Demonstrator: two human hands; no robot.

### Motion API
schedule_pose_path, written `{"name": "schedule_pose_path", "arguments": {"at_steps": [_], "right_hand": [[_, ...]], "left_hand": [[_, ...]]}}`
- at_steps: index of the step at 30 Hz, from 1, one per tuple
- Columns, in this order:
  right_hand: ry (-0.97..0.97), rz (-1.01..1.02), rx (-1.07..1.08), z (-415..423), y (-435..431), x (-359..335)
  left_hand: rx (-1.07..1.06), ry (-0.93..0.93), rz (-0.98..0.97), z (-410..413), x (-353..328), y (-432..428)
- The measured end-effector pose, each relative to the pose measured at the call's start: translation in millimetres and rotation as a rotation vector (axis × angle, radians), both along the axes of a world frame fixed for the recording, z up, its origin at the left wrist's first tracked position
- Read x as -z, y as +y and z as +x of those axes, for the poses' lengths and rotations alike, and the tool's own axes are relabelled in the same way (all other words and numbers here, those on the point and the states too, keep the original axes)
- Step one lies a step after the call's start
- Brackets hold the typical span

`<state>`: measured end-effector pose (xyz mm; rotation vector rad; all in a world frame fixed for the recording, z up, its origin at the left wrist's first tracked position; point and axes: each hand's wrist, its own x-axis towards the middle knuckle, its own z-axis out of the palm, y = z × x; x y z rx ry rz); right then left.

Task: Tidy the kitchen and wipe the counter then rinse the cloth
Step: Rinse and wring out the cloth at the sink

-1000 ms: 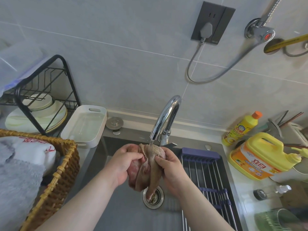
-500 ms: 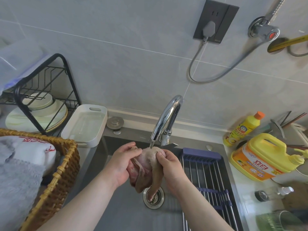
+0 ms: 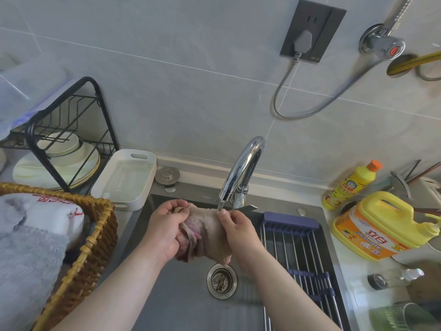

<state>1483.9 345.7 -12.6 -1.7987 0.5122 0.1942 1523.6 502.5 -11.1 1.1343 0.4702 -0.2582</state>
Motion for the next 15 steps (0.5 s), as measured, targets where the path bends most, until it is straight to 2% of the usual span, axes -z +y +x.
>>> {"name": "schedule_pose_path", "arguments": {"at_steps": [3,6,10,12,15], "right_hand": [[0.104,0.322,-0.09,2.6,-3.8,0.1],[0.091,0.368,-0.148,0.8,-7.3,4.6],[0.075,0.556,-0.007,-1.1,-2.2,6.3],[0.085,0.617,0.022,-2.0,-0.7,3.9],[0.087,0.734,0.042,-3.2,-1.0,0.9]], "left_hand": [[-0.045,0.045,-0.028,5.8,-0.6,2.6],[-0.041,0.082,-0.039,8.7,-1.9,3.1],[0.108,0.048,-0.037,12.1,-7.6,5.8],[0.227,-0.006,0.045,14.4,-8.7,9.9],[0.289,-0.079,0.338,18.0,-1.7,12.7]]}}
